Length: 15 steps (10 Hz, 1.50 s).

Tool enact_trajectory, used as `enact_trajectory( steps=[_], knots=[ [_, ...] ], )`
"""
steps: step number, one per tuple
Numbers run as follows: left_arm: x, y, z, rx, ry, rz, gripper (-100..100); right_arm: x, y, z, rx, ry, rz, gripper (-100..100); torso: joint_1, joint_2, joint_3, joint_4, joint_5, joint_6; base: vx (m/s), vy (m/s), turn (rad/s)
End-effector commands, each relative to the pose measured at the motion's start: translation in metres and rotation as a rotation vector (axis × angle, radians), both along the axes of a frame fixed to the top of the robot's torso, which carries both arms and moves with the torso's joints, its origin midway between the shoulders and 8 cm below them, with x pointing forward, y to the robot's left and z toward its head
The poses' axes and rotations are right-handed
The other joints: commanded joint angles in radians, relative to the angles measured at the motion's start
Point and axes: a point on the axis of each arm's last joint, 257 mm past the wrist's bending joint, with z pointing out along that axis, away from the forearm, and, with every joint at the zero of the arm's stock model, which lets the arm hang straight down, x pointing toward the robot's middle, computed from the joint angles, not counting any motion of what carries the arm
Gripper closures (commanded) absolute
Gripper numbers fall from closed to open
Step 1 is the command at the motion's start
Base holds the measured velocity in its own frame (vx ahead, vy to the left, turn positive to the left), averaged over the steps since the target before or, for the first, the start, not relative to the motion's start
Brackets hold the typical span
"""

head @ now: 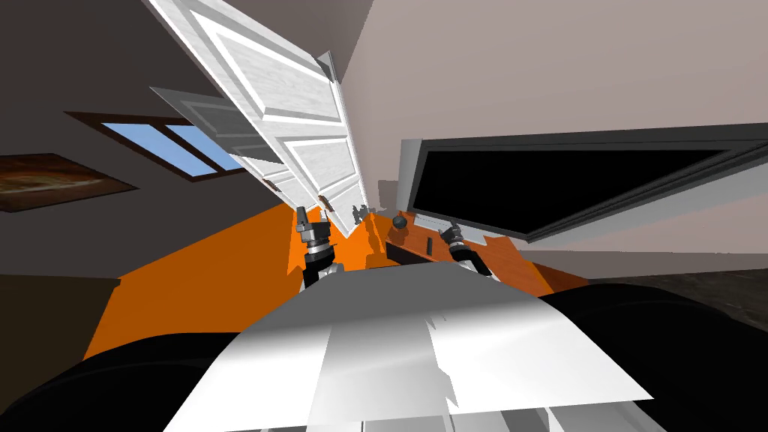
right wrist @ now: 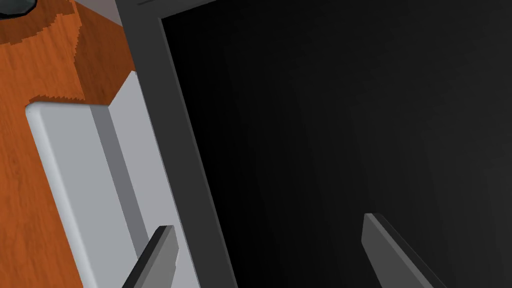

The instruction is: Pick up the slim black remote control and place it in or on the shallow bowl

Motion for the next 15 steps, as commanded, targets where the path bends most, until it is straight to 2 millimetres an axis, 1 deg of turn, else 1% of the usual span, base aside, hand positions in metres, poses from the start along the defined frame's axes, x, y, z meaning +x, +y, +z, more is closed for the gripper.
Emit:
enact_trajectory(
  steps=[1,2,3,4,5,6,7,8,9,10,11,12,13,14,15],
  knots=[
    [0.0,0.0,0.0,0.0,0.0,0.0,0,-0.009,-0.016,-0.024,0.063,0.048,-0.025,-100,0.0,0.0,0.0,0.0,0.0,0.0,-0.019,-0.016,0.115],
    [0.0,0.0,0.0,0.0,0.0,0.0,0,-0.018,-0.029,-0.046,0.118,0.105,-0.045,-100,0.0,0.0,0.0,0.0,0.0,0.001,-0.022,-0.011,0.209],
    [0.0,0.0,0.0,0.0,0.0,0.0,0,-0.022,-0.034,-0.056,0.151,0.117,-0.062,-100,0.0,0.0,0.0,0.0,0.0,0.0,-0.02,-0.016,0.154],
    [0.0,0.0,0.0,0.0,0.0,0.0,0,-0.033,-0.047,-0.08,0.218,0.175,-0.092,-100,0.0,0.0,0.0,0.0,0.0,0.0,-0.023,-0.013,0.269],
    [0.0,0.0,0.0,0.0,0.0,0.0,0,-0.04,-0.053,-0.09,0.244,0.191,-0.112,-100,0.0,0.0,0.0,0.0,0.0,0.0,-0.011,-0.01,0.094],
    [0.0,0.0,0.0,0.0,0.0,0.0,0,-0.051,-0.064,-0.109,0.311,0.239,-0.141,-100,0.0,0.0,0.0,0.0,0.0,0.001,-0.01,-0.003,0.209],
    [0.0,0.0,0.0,0.0,0.0,0.0,0,-0.059,-0.07,-0.121,0.34,0.256,-0.167,-100,0.0,-0.001,0.0,0.0,0.0,0.0,-0.017,-0.019,0.135],
    [0.0,0.0,0.0,0.0,0.0,0.0,0,-0.059,-0.07,-0.121,0.34,0.256,-0.167,-100,0.0,0.0,0.0,0.0,0.0,0.001,-0.003,-0.004,0.013],
    [0.0,0.0,0.0,0.0,0.0,0.0,0,-0.075,-0.082,-0.143,0.422,0.305,-0.212,-100,0.001,-0.001,0.0,0.0,0.0,0.001,0.001,0.008,0.206],
    [0.0,0.0,0.0,0.0,0.0,0.0,0,-0.081,-0.086,-0.151,0.439,0.316,-0.23,-100,0.001,-0.001,-0.001,0.0,0.0,0.0,-0.014,-0.016,0.133],
    [0.0,0.0,0.0,0.0,0.0,0.0,0,-0.093,-0.093,-0.165,0.497,0.357,-0.26,-100,0.0,-0.001,0.0,0.0,0.0,0.001,-0.012,-0.013,0.221],
    [0.0,0.0,0.0,0.0,0.0,0.0,0,-0.106,-0.1,-0.179,0.539,0.372,-0.301,-100,0.0,-0.001,0.0,0.0,0.0,0.0,-0.013,-0.016,0.141],
    [0.0,0.0,0.0,0.0,0.0,0.0,0,-0.124,-0.11,-0.196,0.599,0.417,-0.348,-100,0.0,-0.001,0.0,0.0,0.0,0.001,-0.012,-0.016,0.227],
    [0.0,0.0,0.0,0.0,0.0,0.0,0,-0.133,-0.114,-0.204,0.639,0.422,-0.379,-100,0.0,-0.001,0.0,0.0,0.0,0.0,-0.014,-0.018,0.156],
    [0.0,0.0,0.0,0.0,0.0,0.0,0,-0.152,-0.122,-0.219,0.696,0.46,-0.43,-100,0.0,-0.001,0.0,0.0,0.0,0.001,0.0,-0.008,0.255]
  ],
)
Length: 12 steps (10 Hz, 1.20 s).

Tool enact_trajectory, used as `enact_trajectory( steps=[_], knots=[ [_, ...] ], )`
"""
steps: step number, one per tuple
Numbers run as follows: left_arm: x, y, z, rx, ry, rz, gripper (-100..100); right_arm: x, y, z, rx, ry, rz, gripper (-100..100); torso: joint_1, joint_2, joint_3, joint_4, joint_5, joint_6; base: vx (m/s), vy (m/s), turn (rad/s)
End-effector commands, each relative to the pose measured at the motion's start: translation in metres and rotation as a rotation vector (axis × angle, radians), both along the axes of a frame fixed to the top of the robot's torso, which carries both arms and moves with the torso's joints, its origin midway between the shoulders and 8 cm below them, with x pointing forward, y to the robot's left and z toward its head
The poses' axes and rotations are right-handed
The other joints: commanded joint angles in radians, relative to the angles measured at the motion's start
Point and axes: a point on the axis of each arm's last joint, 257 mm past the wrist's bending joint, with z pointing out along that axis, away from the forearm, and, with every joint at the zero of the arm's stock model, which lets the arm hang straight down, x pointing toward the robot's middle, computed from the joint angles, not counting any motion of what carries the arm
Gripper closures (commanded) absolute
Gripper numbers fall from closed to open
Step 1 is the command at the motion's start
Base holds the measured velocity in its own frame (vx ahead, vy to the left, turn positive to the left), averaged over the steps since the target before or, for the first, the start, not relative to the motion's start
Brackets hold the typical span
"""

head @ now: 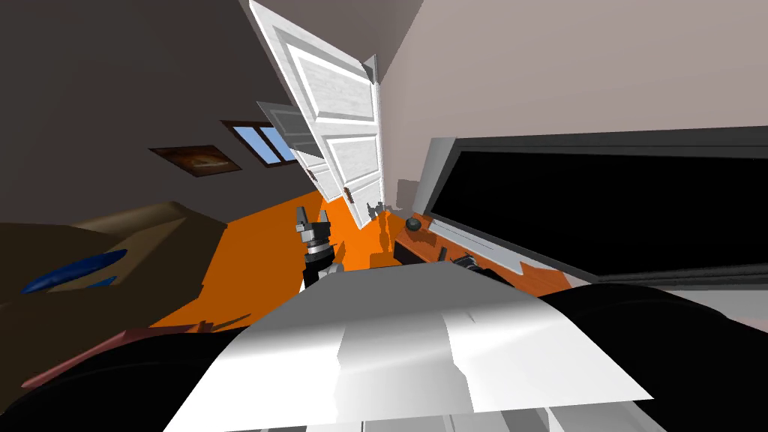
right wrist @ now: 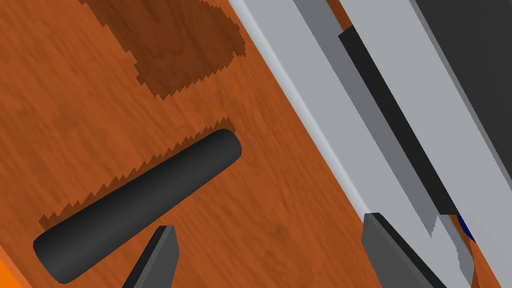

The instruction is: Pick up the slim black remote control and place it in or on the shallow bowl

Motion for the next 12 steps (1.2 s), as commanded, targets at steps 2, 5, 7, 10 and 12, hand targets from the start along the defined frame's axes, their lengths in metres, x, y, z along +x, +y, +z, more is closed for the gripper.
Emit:
enact_trajectory(
  steps=[2,5,7,10,12],
  knots=[
    [0.0,0.0,0.0,0.0,0.0,0.0,0,-0.041,-0.015,-0.03,0.123,0.077,-0.129,-100,0.0,-0.001,0.0,0.0,0.0,0.0,0.015,-0.002,0.293],
    [0.0,0.0,0.0,0.0,0.0,0.0,0,-0.076,-0.025,-0.051,0.227,0.126,-0.252,-100,0.0,0.0,0.0,0.0,0.0,0.0,-0.007,-0.019,0.162],
    [0.0,0.0,0.0,0.0,0.0,0.0,0,-0.101,-0.031,-0.063,0.289,0.164,-0.332,-100,0.001,0.0,0.0,0.0,0.0,0.001,0.012,-0.004,0.146],
    [0.0,0.0,0.0,0.0,0.0,0.0,0,-0.139,-0.04,-0.077,0.387,0.192,-0.481,-100,0.0,-0.001,-0.001,0.0,0.0,0.0,0.003,-0.018,0.177],
    [0.0,0.0,0.0,0.0,0.0,0.0,0,-0.168,-0.046,-0.085,0.442,0.223,-0.578,-100,0.0,-0.003,-0.001,0.0,0.0,0.0,0.016,-0.016,0.204]
  ],
)
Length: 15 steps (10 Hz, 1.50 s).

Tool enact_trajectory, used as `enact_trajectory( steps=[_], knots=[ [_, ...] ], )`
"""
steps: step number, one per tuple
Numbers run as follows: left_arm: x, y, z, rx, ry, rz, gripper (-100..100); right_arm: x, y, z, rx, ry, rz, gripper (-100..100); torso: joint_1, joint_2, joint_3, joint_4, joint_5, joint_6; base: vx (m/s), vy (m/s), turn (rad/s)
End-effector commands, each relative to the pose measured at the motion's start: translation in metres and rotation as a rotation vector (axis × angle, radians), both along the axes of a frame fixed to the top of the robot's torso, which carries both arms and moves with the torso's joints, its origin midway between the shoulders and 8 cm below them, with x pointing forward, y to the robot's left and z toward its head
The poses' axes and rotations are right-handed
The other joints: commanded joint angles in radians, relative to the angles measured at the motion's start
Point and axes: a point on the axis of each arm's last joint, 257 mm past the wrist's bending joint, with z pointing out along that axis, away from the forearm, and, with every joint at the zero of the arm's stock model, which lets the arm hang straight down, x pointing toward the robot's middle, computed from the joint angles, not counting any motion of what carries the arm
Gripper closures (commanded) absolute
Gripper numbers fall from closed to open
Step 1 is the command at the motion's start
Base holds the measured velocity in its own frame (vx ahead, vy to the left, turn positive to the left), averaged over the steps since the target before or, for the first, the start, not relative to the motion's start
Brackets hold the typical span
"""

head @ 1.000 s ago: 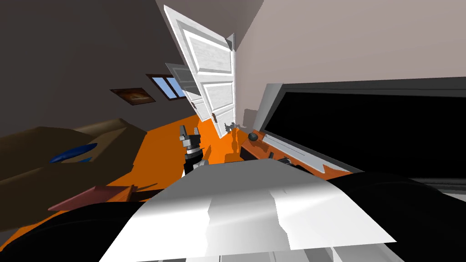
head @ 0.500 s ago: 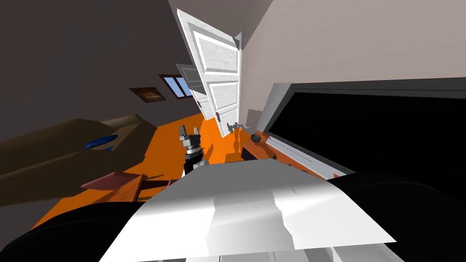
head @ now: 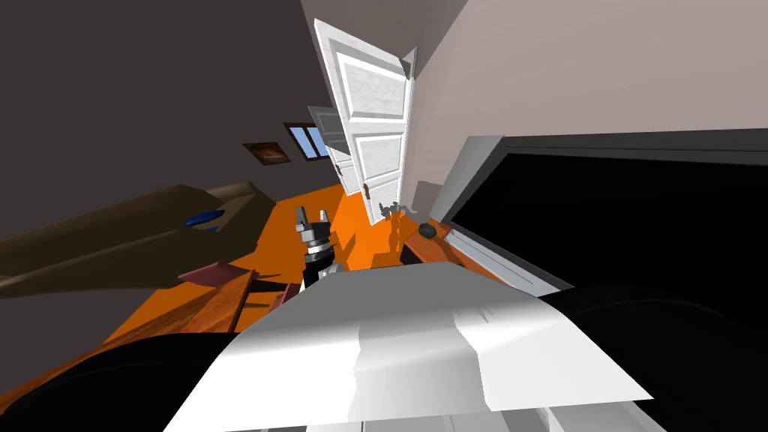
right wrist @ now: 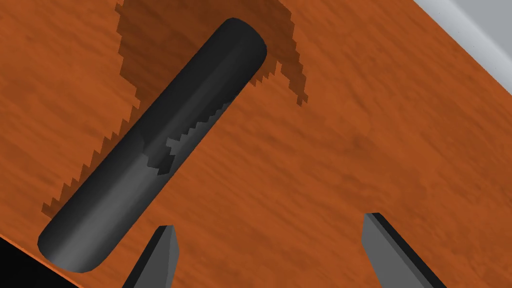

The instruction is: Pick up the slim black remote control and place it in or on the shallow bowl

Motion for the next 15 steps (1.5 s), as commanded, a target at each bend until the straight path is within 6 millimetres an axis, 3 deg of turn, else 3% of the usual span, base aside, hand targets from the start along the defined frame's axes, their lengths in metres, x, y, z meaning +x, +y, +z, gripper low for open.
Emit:
enact_trajectory(
  steps=[1,3,4,6,7,10,11,12,15],
  knots=[
    [0.0,0.0,0.0,0.0,0.0,0.0,0,-0.023,-0.003,-0.006,0.056,0.029,-0.093,-100,0.0,0.0,0.0,0.0,0.0,0.0,0.029,-0.02,0.32],
    [0.0,0.0,0.0,0.0,0.0,0.0,0,-0.032,-0.005,-0.008,0.073,0.026,-0.145,-100,0.0,-0.001,0.0,0.0,0.0,0.0,0.009,-0.006,0.052],
    [0.0,0.0,0.0,0.0,0.0,0.0,0,-0.054,-0.008,-0.011,0.118,0.049,-0.231,-100,0.002,0.0,0.0,0.0,0.0,0.0,0.016,-0.017,0.174],
    [0.0,0.0,0.0,0.0,0.0,0.0,0,-0.057,-0.008,-0.012,0.123,0.048,-0.252,-100,0.0,0.001,0.0,0.0,0.0,0.0,-0.014,-0.018,0.065],
    [0.0,0.0,0.0,0.0,0.0,0.0,0,-0.078,-0.01,-0.014,0.164,0.067,-0.342,-100,0.001,0.001,0.0,0.0,0.0,0.0,0.029,-0.012,0.266],
    [0.0,0.0,0.0,0.0,0.0,0.0,0,-0.079,-0.01,-0.014,0.168,0.064,-0.357,-100,0.002,-0.001,0.0,0.0,0.0,0.0,0.015,-0.004,0.037],
    [0.0,0.0,0.0,0.0,0.0,0.0,0,-0.098,-0.012,-0.015,0.207,0.078,-0.452,-100,0.002,0.0,0.0,0.0,0.0,0.0,0.015,-0.014,0.238],
    [0.0,0.0,0.0,0.0,0.0,0.0,0,-0.098,-0.012,-0.015,0.209,0.076,-0.458,-100,0.001,-0.001,0.0,0.0,0.0,-0.001,0.029,-0.031,0.122],
    [0.0,0.0,0.0,0.0,0.0,0.0,0,-0.131,-0.011,-0.015,0.277,0.096,-0.636,-100,0.0,-0.002,-0.001,0.0,0.0,0.0,0.015,-0.018,0.155]
  ],
)
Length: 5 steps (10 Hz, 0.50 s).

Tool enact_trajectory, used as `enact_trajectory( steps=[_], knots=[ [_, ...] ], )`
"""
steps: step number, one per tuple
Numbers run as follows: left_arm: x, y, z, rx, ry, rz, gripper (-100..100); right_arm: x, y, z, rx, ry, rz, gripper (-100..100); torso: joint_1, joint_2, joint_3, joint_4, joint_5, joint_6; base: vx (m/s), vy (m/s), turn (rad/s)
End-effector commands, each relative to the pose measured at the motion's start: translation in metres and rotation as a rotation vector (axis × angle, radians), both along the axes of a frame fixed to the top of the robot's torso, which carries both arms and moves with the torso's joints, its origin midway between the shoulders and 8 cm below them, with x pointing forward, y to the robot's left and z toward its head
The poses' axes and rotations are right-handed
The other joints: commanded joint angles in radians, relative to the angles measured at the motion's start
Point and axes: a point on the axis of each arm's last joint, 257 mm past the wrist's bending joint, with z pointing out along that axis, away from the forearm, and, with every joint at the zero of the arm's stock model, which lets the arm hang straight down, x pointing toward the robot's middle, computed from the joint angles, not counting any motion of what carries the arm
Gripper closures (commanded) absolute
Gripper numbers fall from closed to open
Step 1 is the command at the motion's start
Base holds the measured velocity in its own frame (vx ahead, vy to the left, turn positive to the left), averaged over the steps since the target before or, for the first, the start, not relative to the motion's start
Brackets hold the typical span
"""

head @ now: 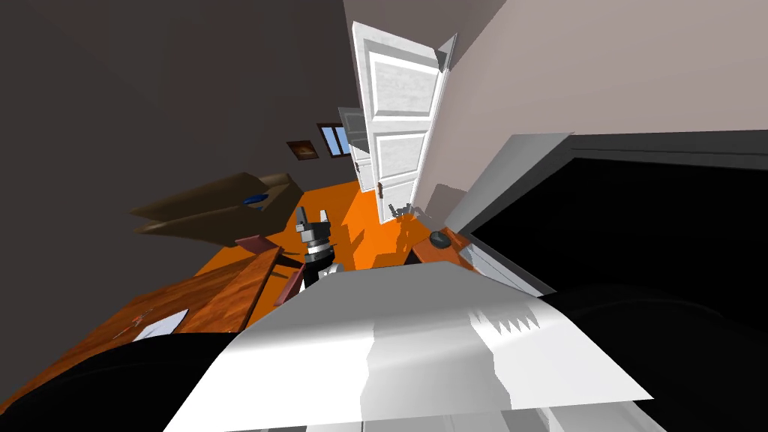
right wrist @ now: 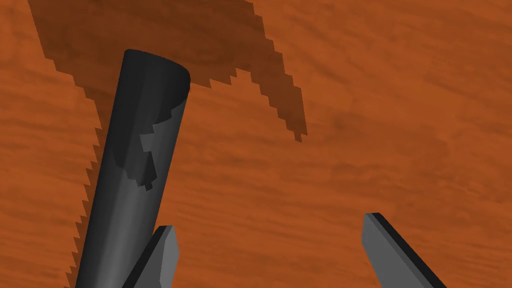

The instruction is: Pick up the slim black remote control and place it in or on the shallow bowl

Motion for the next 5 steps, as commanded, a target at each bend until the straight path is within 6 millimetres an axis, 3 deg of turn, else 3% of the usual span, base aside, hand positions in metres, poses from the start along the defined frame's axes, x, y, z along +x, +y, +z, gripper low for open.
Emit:
enact_trajectory(
  steps=[1,5],
  knots=[
    [0.0,0.0,0.0,0.0,0.0,0.0,0,-0.008,0.0,-0.001,0.02,-0.001,-0.066,-100,0.0,0.0,0.0,0.0,0.0,0.0,0.043,-0.022,0.122],
    [0.0,0.0,0.0,0.0,0.0,0.0,0,-0.04,0.008,-0.001,0.101,0.015,-0.288,-100,0.0,-0.002,-0.001,0.0,0.0,0.0,0.04,-0.013,0.176]
  ],
)
